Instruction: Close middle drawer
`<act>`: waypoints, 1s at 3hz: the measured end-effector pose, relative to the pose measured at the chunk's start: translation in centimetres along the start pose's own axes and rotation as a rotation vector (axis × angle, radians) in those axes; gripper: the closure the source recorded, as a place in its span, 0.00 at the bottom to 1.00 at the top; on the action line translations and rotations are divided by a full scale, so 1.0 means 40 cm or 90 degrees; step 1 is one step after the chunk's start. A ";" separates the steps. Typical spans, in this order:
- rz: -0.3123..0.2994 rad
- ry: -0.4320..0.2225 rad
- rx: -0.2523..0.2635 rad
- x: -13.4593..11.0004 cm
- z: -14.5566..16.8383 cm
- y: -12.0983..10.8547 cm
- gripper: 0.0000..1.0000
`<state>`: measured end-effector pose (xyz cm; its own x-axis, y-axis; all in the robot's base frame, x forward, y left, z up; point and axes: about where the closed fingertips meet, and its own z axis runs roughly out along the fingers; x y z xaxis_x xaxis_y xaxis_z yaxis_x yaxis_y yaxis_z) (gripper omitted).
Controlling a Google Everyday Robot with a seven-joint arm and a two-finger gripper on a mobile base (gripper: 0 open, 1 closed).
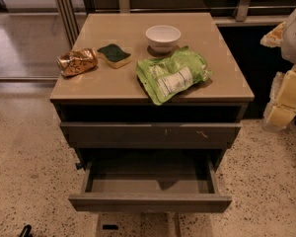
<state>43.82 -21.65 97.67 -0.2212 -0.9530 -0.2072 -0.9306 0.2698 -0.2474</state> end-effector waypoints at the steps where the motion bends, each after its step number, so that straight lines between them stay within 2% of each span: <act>1: 0.000 0.000 0.000 0.000 0.000 0.000 0.00; 2: 0.021 -0.032 0.003 0.027 0.017 0.044 0.00; 3: 0.087 -0.101 0.003 0.077 0.079 0.134 0.00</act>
Offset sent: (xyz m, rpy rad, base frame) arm -0.0488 -0.0160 -0.0431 0.1625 -0.0218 -0.0571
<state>39.08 -22.71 92.73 -0.2958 -0.8742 -0.3850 -0.8939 0.3955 -0.2111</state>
